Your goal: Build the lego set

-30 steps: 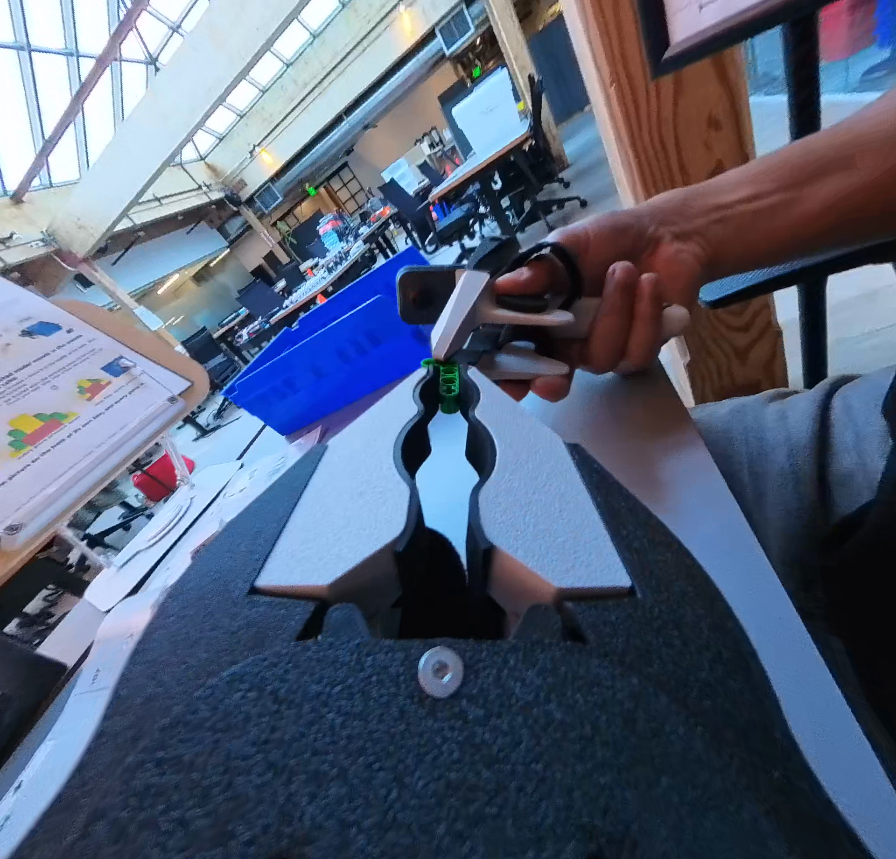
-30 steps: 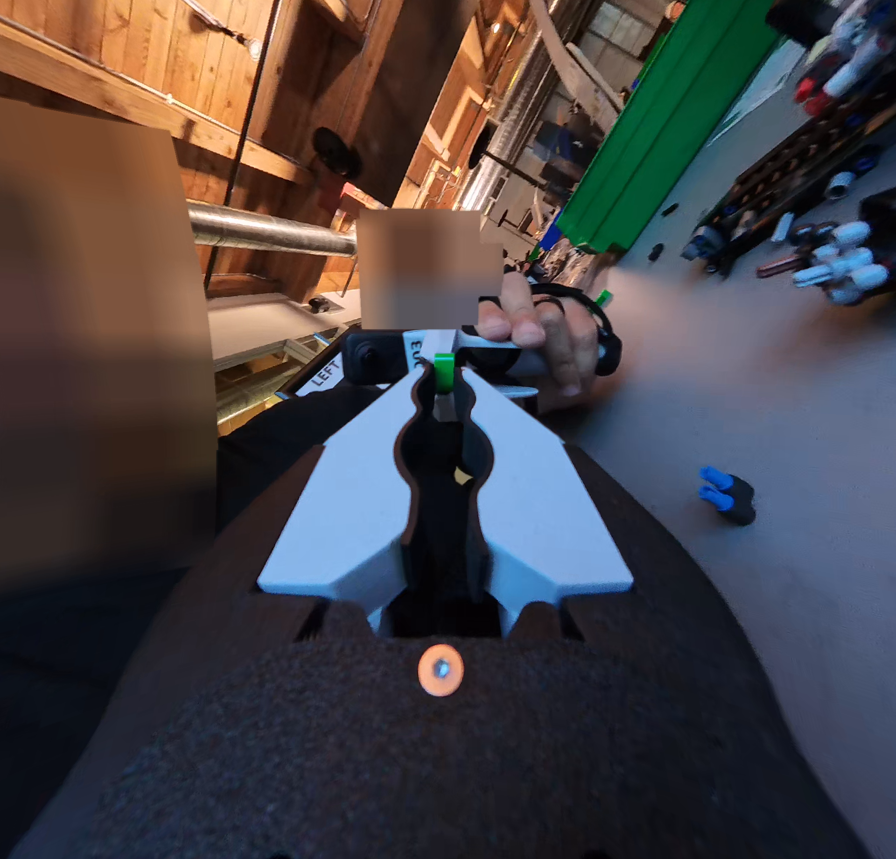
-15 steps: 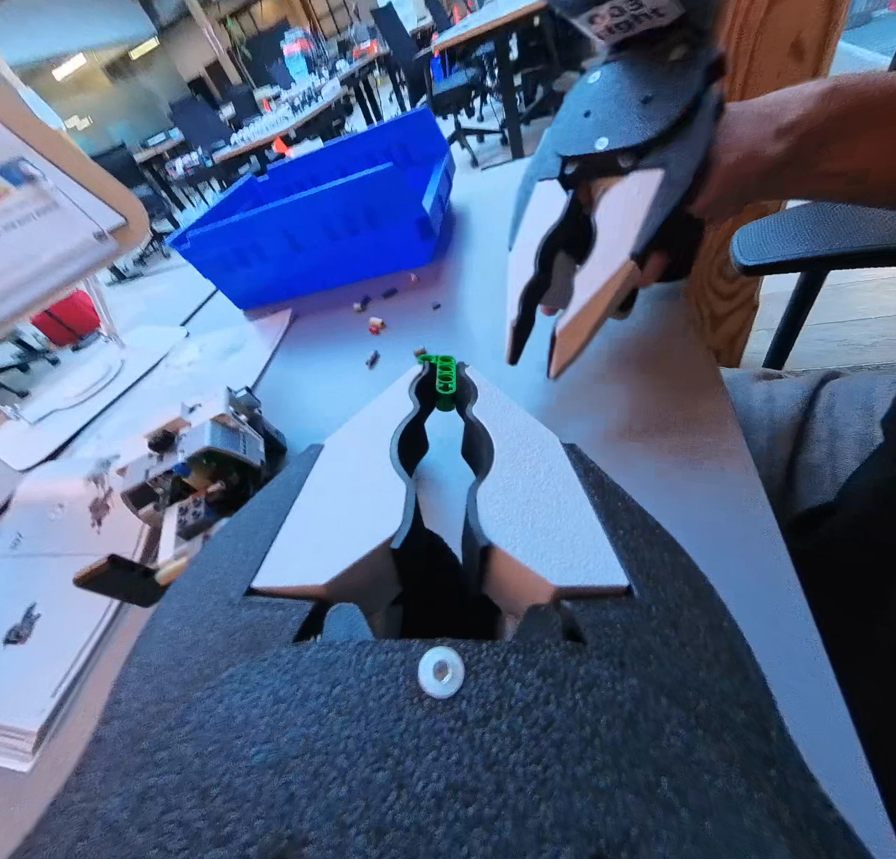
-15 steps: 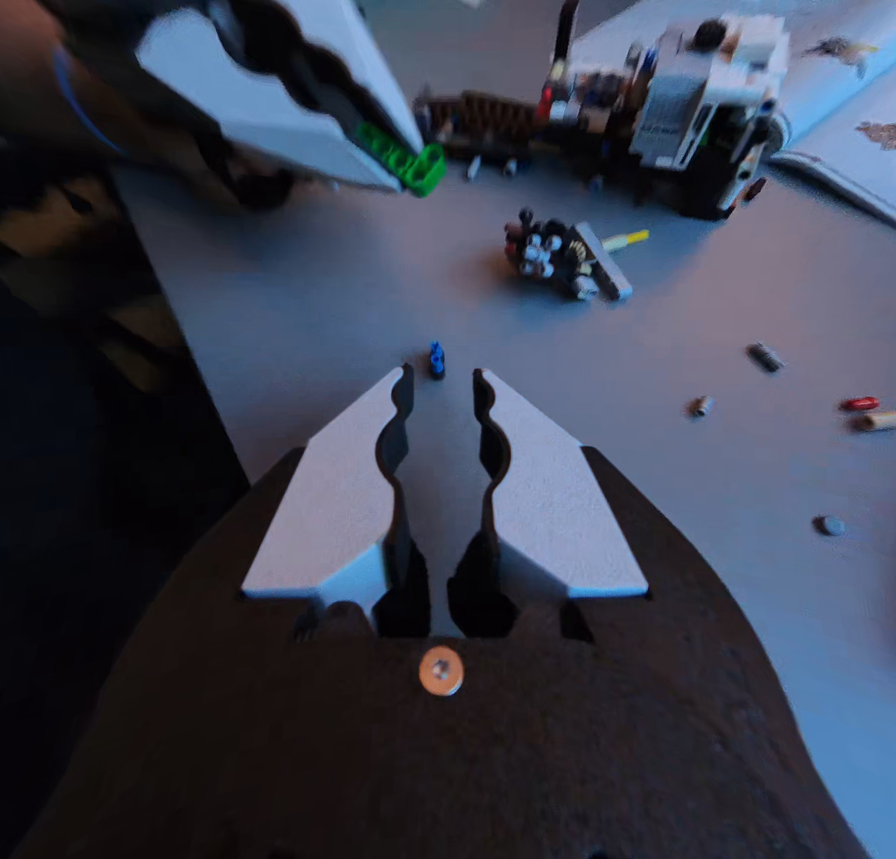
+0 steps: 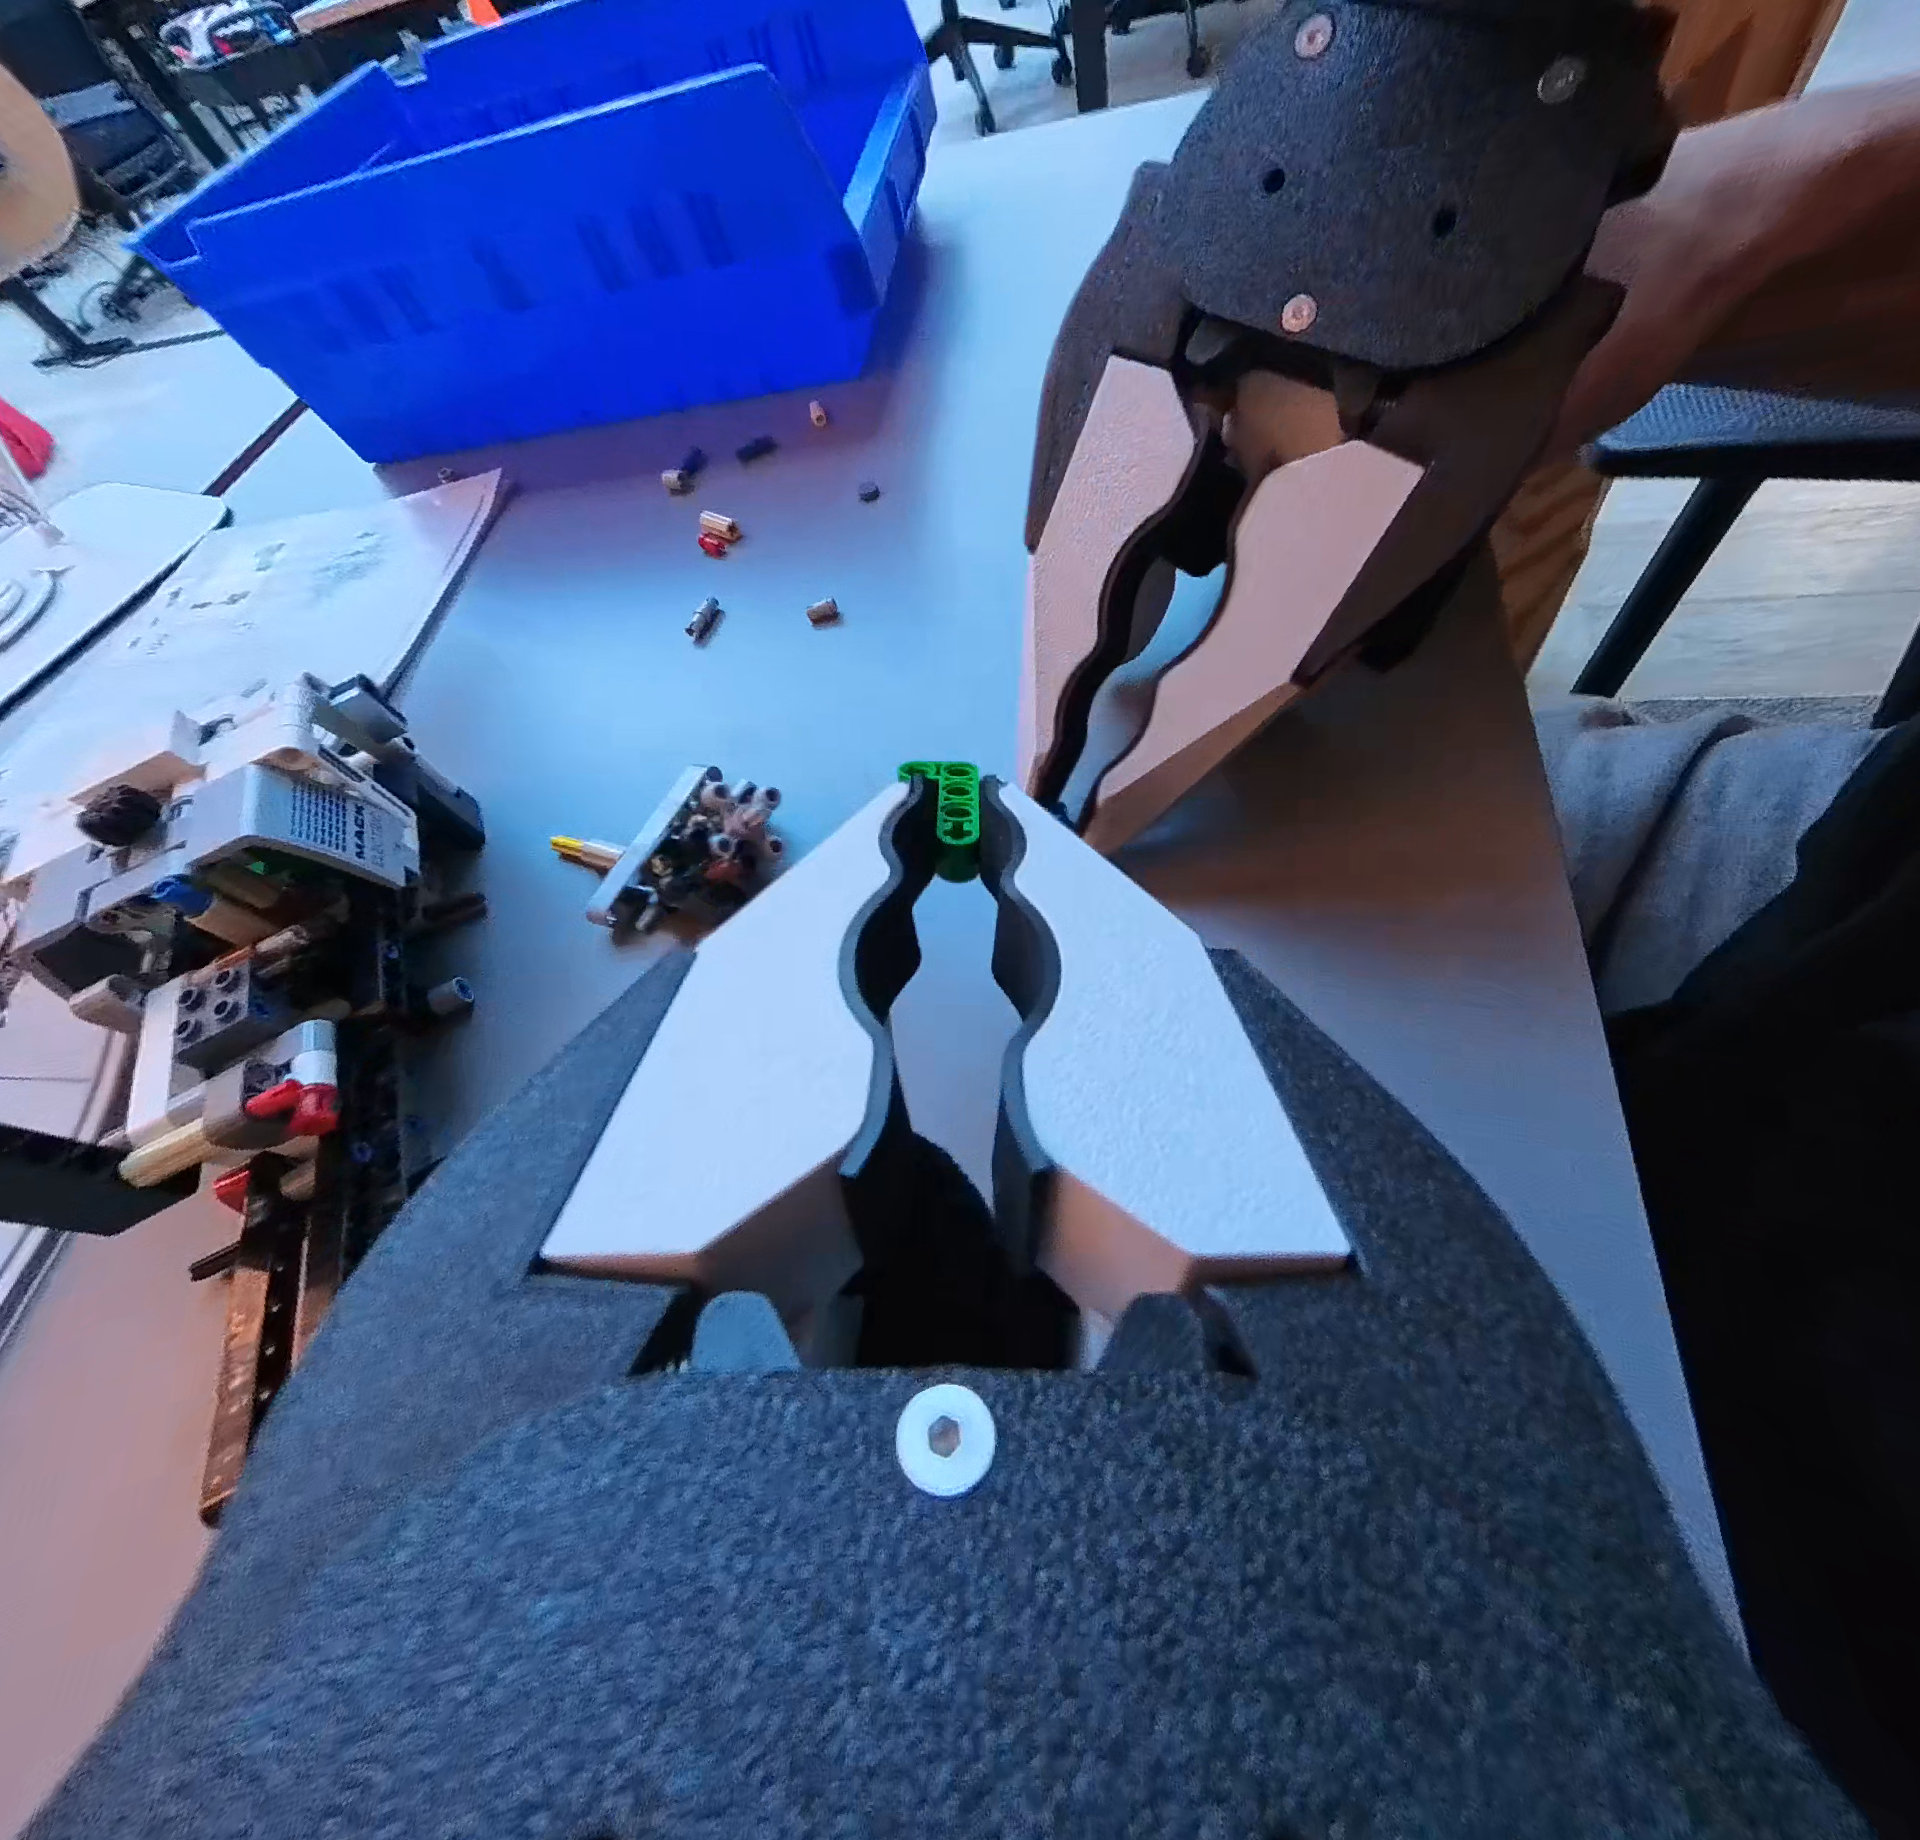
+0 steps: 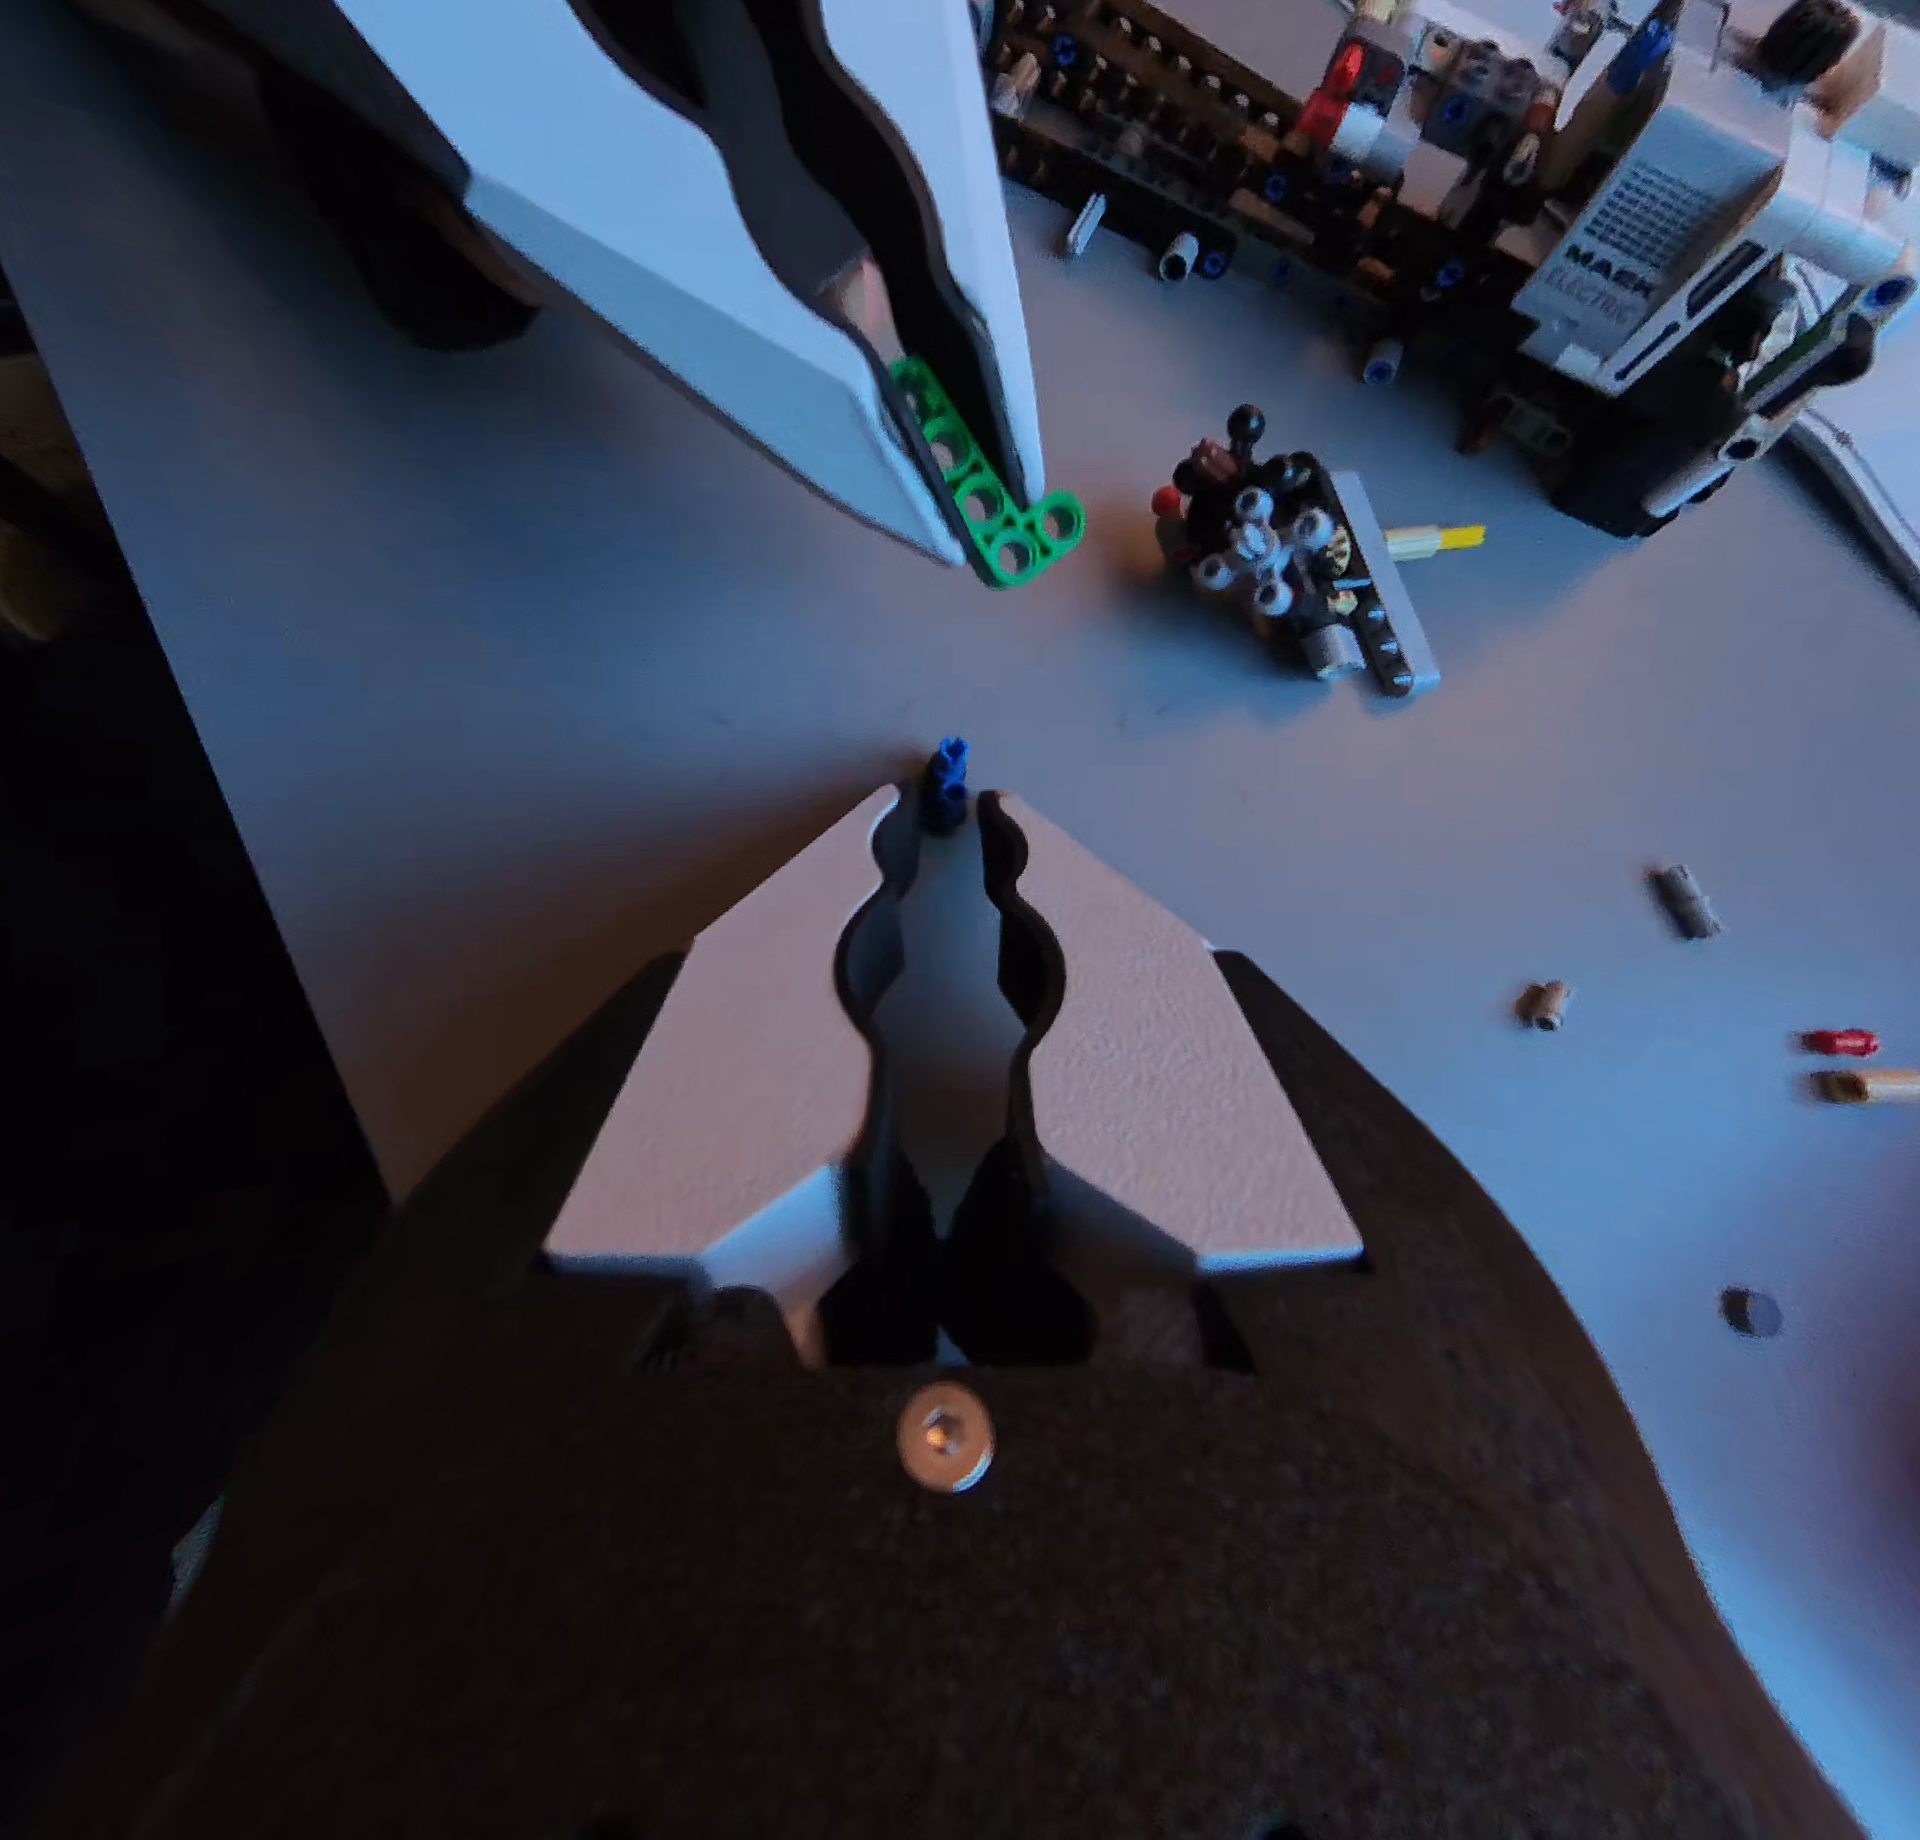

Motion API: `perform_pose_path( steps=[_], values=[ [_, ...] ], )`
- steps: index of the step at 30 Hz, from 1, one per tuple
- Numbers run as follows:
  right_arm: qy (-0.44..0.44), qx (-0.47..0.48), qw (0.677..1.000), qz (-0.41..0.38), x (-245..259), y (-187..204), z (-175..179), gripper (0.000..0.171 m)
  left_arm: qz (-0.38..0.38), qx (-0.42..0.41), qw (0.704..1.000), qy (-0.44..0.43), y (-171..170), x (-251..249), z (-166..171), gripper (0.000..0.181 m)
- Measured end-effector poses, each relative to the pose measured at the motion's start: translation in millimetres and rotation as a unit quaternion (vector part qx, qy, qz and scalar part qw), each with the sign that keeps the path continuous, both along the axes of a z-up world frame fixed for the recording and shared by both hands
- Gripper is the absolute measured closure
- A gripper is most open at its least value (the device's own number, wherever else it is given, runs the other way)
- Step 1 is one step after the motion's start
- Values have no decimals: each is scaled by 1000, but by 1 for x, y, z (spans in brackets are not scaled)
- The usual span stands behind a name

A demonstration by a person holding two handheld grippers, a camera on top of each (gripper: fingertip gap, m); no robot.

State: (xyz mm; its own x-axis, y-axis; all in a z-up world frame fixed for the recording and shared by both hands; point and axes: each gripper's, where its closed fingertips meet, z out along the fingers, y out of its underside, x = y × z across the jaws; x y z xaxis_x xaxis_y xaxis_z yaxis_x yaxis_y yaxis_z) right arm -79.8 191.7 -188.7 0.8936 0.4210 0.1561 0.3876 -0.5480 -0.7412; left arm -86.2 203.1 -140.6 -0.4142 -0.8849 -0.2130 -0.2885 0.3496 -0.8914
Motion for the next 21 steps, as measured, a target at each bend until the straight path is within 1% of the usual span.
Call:
perform_pose_path(
  steps=[1,3,5,7,9,12,15,17,21],
  values=[
    [-2,0,1000,2,-2,1,0,165,0,5,1000,3,-1,0,-2,176],
    [-5,1,1000,-3,-2,4,0,165,0,5,1000,-1,-3,0,0,176],
    [-33,37,998,-26,5,12,7,166,2,-10,1000,-20,-3,0,7,176],
    [-47,111,991,-62,10,24,30,166,14,-21,998,-60,0,2,21,176],
    [-35,169,981,-92,8,36,56,166,31,-20,993,-112,8,3,40,176],
    [-66,242,960,-125,9,49,88,166,52,-10,985,-167,20,1,59,176],
    [-63,281,950,-118,-1,56,107,166,62,0,977,-203,29,-3,73,177],
    [-78,290,947,-115,-4,58,111,166,62,11,975,-214,32,-5,76,177],
    [-77,311,940,-117,-8,56,119,166,54,6,972,-227,30,-9,83,177]
  ],
)
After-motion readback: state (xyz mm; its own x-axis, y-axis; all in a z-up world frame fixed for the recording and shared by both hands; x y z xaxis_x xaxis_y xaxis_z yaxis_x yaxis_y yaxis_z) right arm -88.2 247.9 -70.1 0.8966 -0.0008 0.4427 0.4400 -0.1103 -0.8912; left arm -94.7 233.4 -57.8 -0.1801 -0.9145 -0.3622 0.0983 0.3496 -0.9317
